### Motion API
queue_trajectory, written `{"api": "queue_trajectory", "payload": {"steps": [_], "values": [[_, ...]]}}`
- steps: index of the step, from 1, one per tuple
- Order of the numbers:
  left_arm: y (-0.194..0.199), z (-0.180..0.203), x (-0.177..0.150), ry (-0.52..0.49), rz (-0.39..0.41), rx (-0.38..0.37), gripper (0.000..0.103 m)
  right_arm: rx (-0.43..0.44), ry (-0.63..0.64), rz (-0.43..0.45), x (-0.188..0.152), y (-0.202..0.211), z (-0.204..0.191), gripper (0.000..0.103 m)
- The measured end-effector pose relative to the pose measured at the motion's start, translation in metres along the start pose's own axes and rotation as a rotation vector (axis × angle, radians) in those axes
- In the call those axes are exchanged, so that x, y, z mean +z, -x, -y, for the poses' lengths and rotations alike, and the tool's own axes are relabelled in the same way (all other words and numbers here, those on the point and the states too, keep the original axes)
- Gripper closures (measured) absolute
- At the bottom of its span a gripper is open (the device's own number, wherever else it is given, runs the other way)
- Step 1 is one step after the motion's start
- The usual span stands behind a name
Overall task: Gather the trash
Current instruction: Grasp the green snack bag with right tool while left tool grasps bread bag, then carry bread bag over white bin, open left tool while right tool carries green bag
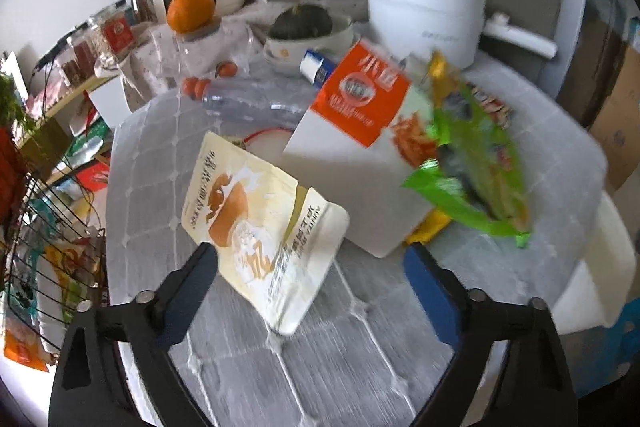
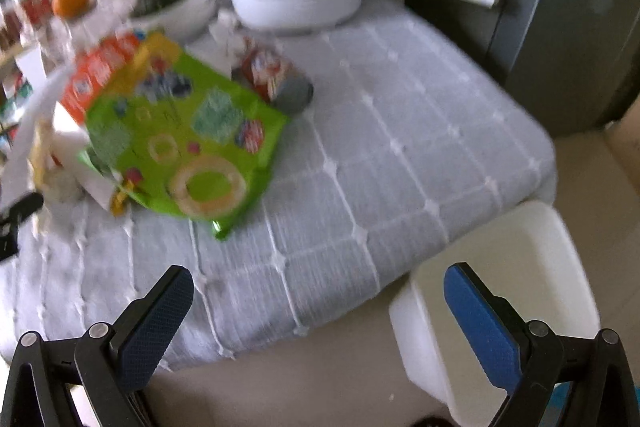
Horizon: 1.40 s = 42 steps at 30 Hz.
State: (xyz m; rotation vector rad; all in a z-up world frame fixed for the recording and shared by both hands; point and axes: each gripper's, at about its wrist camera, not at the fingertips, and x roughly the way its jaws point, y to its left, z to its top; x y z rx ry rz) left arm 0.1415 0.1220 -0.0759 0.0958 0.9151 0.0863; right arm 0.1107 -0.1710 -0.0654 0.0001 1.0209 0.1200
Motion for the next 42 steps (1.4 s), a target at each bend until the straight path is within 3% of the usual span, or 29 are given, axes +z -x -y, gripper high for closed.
{"api": "queue_trajectory", "payload": {"steps": [3, 5, 6, 8, 11, 15, 19, 22, 26, 31, 33, 36, 39, 42], "values": [[-0.018, 0.000, 0.004, -0.011, -0.031, 0.056, 0.029, -0.007, 0.004, -0.003, 0.007, -0.007, -0.001, 0.000], [-0.022, -0.001, 0.007, -0.008, -0.047, 0.073, 0.055, 0.001, 0.005, 0.010, 0.011, -0.007, -0.004, 0.000], [-0.023, -0.002, 0.007, -0.006, -0.053, 0.079, 0.062, 0.008, 0.005, 0.015, 0.013, -0.009, -0.006, 0.000], [-0.017, -0.007, 0.008, 0.010, -0.038, 0.069, 0.080, 0.023, 0.011, 0.018, 0.016, -0.012, -0.011, 0.000], [-0.004, -0.018, 0.010, 0.051, -0.006, 0.030, 0.094, 0.028, 0.045, 0.031, 0.020, -0.017, -0.024, 0.000], [0.014, -0.038, 0.010, 0.136, 0.023, -0.056, 0.098, 0.056, 0.106, 0.030, 0.022, -0.028, -0.048, 0.001], [0.032, -0.057, 0.007, 0.187, 0.057, -0.100, 0.101, 0.093, 0.117, -0.017, 0.023, -0.051, -0.069, 0.014], [0.046, -0.069, 0.003, 0.221, 0.084, -0.134, 0.101, 0.078, 0.151, -0.035, 0.023, -0.069, -0.087, 0.018], [0.071, -0.086, 0.000, 0.262, 0.142, -0.169, 0.102, 0.003, 0.248, -0.007, 0.024, -0.087, -0.114, 0.018], [0.091, -0.100, -0.004, 0.304, 0.195, -0.205, 0.102, -0.150, 0.368, 0.022, 0.026, -0.111, -0.139, 0.023], [0.093, -0.101, -0.005, 0.311, 0.200, -0.214, 0.102, -0.183, 0.395, 0.031, 0.026, -0.118, -0.143, 0.029], [0.095, -0.105, -0.004, 0.322, 0.208, -0.223, 0.102, -0.205, 0.410, 0.025, 0.028, -0.127, -0.143, 0.059], [0.100, -0.106, -0.002, 0.336, 0.223, -0.235, 0.102, -0.185, 0.391, 0.038, 0.028, -0.123, -0.138, 0.074], [0.107, -0.107, -0.001, 0.348, 0.247, -0.244, 0.102, -0.208, 0.407, 0.112, 0.032, -0.103, -0.140, 0.088]]}}
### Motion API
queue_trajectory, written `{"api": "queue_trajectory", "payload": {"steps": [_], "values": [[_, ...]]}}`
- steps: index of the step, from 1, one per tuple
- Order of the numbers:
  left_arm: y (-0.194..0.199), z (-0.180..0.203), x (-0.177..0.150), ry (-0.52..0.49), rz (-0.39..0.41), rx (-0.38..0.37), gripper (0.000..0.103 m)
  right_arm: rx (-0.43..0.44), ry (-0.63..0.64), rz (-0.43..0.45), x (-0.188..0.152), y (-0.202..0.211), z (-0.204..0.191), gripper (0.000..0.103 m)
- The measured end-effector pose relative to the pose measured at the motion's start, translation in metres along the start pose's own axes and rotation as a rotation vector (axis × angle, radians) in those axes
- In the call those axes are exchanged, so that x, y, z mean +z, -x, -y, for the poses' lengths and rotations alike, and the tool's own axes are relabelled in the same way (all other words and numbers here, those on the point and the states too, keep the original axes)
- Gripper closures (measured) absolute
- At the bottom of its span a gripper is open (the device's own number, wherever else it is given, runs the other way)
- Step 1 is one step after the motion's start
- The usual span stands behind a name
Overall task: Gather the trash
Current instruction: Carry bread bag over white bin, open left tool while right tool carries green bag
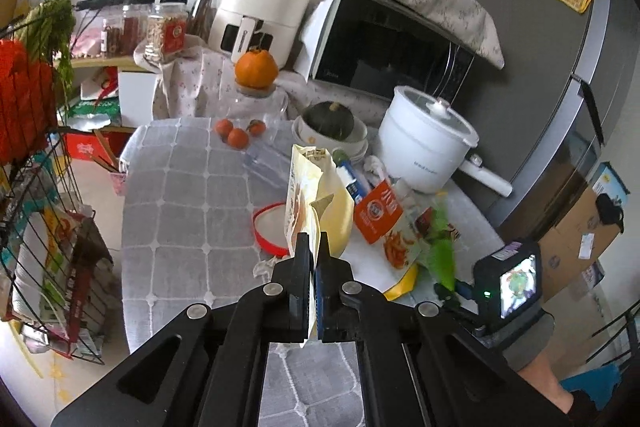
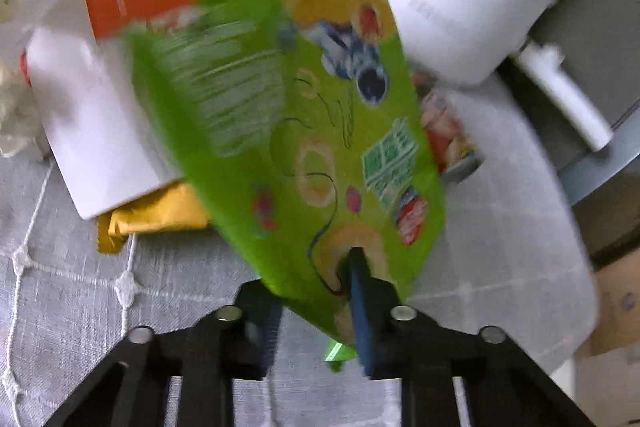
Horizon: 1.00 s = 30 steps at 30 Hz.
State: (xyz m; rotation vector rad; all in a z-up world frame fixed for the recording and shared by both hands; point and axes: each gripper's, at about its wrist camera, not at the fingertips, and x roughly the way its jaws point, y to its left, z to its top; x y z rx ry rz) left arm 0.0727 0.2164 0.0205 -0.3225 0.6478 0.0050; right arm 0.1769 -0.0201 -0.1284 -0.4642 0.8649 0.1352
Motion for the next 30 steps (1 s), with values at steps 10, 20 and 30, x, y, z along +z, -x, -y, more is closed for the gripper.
{"api": "queue_trajectory", "payload": {"steps": [10, 20, 30], "values": [[0.013, 0.013, 0.005, 0.017, 0.039, -0.071, 0.102, 0.132, -0.211, 0.125, 0.000, 0.065, 0.069, 0.097], [0.008, 0.075, 0.000, -0.042, 0.016, -0.223, 0.102, 0.265, -0.473, 0.172, -0.033, 0.109, 0.145, 0.097], [-0.027, 0.191, -0.035, -0.160, -0.131, -0.443, 0.102, 0.169, -0.629, 0.088, -0.101, 0.118, 0.225, 0.097]]}}
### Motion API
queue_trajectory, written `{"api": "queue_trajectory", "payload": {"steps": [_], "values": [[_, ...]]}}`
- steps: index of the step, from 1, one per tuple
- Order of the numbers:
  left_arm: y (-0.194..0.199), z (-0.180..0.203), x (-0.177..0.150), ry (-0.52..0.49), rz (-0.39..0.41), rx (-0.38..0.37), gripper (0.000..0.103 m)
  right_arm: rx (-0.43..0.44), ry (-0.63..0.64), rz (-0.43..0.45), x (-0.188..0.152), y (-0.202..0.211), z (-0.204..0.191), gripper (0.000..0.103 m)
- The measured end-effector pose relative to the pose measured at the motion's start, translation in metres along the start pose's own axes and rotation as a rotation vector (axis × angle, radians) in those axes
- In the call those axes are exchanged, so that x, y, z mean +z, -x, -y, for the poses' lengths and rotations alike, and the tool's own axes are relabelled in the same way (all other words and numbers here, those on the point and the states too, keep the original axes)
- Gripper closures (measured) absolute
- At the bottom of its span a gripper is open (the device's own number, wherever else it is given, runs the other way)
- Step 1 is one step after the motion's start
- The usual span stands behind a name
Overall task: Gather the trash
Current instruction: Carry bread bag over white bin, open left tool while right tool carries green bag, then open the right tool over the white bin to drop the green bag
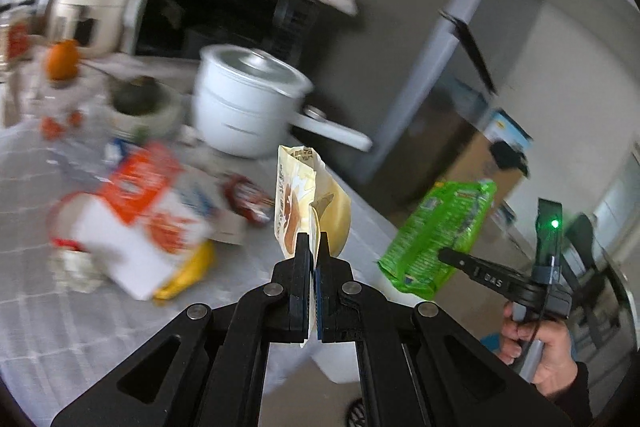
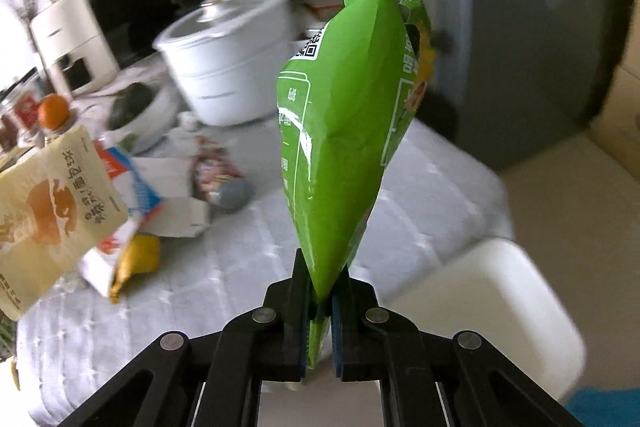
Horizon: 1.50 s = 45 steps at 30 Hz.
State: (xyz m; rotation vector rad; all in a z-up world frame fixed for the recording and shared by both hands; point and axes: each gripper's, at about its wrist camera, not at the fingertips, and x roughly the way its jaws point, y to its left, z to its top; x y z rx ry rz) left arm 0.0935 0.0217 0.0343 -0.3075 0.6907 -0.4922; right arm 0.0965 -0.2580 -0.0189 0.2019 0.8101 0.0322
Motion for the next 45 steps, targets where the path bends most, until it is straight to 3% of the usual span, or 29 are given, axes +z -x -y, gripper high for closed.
{"api": "queue_trajectory", "payload": {"steps": [9, 14, 21, 33, 36, 37, 38, 39, 45], "values": [[-0.088, 0.090, -0.036, -0.085, -0.176, -0.176, 0.102, -0.098, -0.092, -0.042, -0.023, 0.019, 0.079, 0.096], [-0.123, 0.113, -0.055, -0.081, -0.238, -0.214, 0.102, -0.130, -0.138, -0.066, -0.032, 0.023, 0.109, 0.096], [-0.180, 0.127, -0.083, -0.093, -0.342, -0.194, 0.102, -0.161, -0.185, -0.108, -0.042, 0.023, 0.140, 0.095], [-0.234, 0.138, -0.110, -0.236, -0.373, -0.105, 0.100, -0.177, -0.202, -0.156, -0.046, 0.013, 0.154, 0.095], [-0.237, 0.137, -0.111, -0.265, -0.403, -0.081, 0.087, -0.179, -0.200, -0.157, -0.045, 0.011, 0.152, 0.095], [-0.235, 0.136, -0.111, -0.280, -0.404, -0.052, 0.065, -0.179, -0.199, -0.157, -0.045, 0.011, 0.152, 0.095], [-0.232, 0.135, -0.110, -0.284, -0.402, -0.035, 0.036, -0.179, -0.199, -0.158, -0.044, 0.010, 0.151, 0.095], [-0.228, 0.132, -0.108, -0.285, -0.395, -0.016, 0.027, -0.179, -0.199, -0.158, -0.045, 0.010, 0.151, 0.095], [-0.201, 0.112, -0.097, -0.290, -0.382, 0.086, 0.013, -0.178, -0.187, -0.181, -0.044, 0.002, 0.146, 0.094]]}}
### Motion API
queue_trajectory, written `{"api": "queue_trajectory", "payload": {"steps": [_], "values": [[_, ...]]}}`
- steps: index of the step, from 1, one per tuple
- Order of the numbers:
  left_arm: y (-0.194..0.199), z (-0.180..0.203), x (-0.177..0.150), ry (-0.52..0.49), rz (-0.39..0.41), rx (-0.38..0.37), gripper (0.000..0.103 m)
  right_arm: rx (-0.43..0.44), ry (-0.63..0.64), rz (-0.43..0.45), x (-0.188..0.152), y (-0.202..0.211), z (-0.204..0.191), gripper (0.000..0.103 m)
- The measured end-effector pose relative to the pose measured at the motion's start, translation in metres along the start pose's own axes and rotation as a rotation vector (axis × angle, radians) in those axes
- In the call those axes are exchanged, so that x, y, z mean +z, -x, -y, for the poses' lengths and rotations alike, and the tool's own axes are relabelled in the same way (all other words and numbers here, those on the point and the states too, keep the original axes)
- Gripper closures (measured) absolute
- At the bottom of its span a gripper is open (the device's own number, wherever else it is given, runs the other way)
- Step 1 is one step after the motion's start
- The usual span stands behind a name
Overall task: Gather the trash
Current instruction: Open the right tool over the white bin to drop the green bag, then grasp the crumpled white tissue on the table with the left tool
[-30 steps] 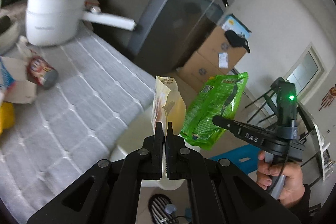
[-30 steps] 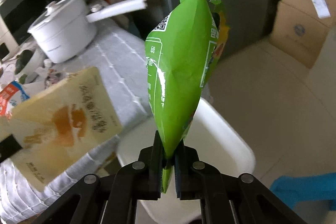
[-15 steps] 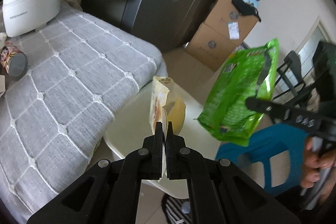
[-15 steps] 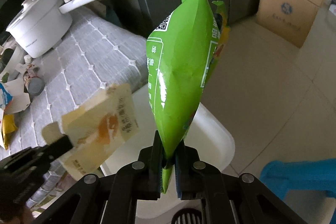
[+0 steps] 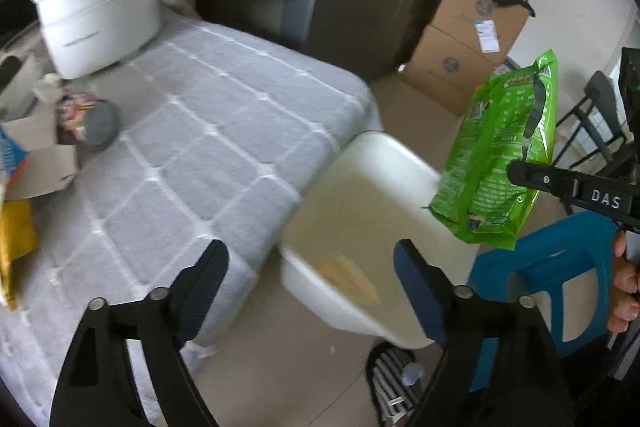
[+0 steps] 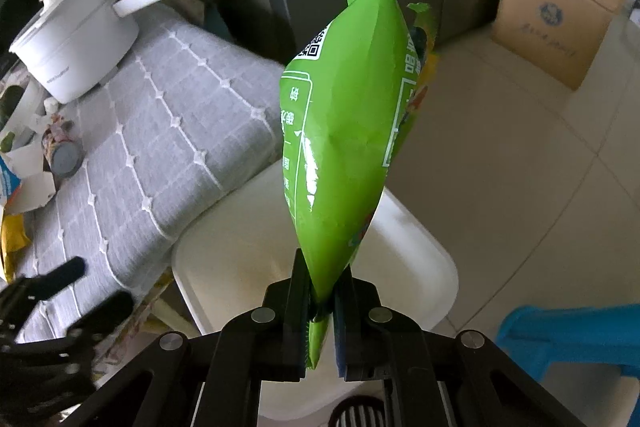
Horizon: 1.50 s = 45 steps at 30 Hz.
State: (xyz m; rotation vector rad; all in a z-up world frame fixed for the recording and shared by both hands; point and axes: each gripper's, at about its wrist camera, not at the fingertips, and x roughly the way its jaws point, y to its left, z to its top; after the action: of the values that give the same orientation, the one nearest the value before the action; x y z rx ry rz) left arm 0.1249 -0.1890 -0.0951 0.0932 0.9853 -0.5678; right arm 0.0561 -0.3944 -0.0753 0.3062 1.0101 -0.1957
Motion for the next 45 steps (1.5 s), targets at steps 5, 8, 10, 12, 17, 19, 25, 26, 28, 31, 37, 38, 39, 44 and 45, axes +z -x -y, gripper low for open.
{"api": "queue_trajectory", "payload": {"steps": [5, 8, 10, 12, 17, 19, 25, 26, 28, 31, 37, 38, 39, 44, 45], "values": [[0.024, -0.018, -0.007, -0.004, 0.025, 0.076, 0.008, -0.007, 0.016, -0.033, 0.001, -0.013, -0.009, 0.094], [0.037, -0.025, -0.012, -0.013, 0.045, 0.111, 0.005, -0.014, 0.017, -0.046, 0.001, -0.018, -0.013, 0.093], [0.045, -0.030, -0.014, -0.020, 0.058, 0.130, 0.004, -0.018, 0.016, -0.053, 0.002, -0.022, -0.016, 0.091], [0.051, -0.033, -0.016, -0.025, 0.064, 0.140, 0.002, -0.017, 0.014, -0.054, 0.003, -0.024, -0.018, 0.088], [0.067, -0.043, -0.021, -0.030, 0.084, 0.163, 0.000, -0.005, -0.008, -0.024, 0.006, -0.018, -0.026, 0.029], [0.071, -0.047, -0.023, -0.032, 0.085, 0.178, 0.000, -0.012, 0.005, -0.005, 0.006, -0.013, -0.033, 0.029], [0.082, -0.065, -0.028, -0.014, 0.092, 0.209, 0.000, -0.012, 0.013, 0.012, 0.007, -0.010, -0.047, 0.025], [0.084, -0.068, -0.028, -0.010, 0.091, 0.215, 0.000, -0.013, 0.017, 0.013, 0.007, -0.010, -0.050, 0.024], [0.087, -0.076, -0.030, 0.000, 0.093, 0.232, 0.000, -0.017, 0.029, 0.017, 0.007, -0.010, -0.057, 0.024], [0.094, -0.091, -0.033, 0.016, 0.096, 0.265, 0.000, -0.018, 0.048, 0.026, 0.008, -0.010, -0.068, 0.023], [0.113, -0.138, -0.039, 0.056, 0.114, 0.351, 0.000, -0.005, 0.098, 0.038, 0.008, -0.010, -0.096, 0.021], [0.118, -0.147, -0.040, 0.067, 0.119, 0.365, 0.000, -0.003, 0.109, 0.038, 0.008, -0.010, -0.101, 0.021], [0.123, -0.159, -0.043, 0.084, 0.131, 0.370, 0.000, -0.001, 0.118, 0.037, 0.008, -0.011, -0.105, 0.020], [0.140, -0.212, -0.055, 0.179, 0.136, 0.423, 0.000, 0.011, 0.174, 0.040, 0.008, -0.015, -0.134, 0.020], [0.142, -0.220, -0.058, 0.194, 0.129, 0.439, 0.000, 0.014, 0.180, 0.039, 0.009, -0.016, -0.139, 0.020]]}}
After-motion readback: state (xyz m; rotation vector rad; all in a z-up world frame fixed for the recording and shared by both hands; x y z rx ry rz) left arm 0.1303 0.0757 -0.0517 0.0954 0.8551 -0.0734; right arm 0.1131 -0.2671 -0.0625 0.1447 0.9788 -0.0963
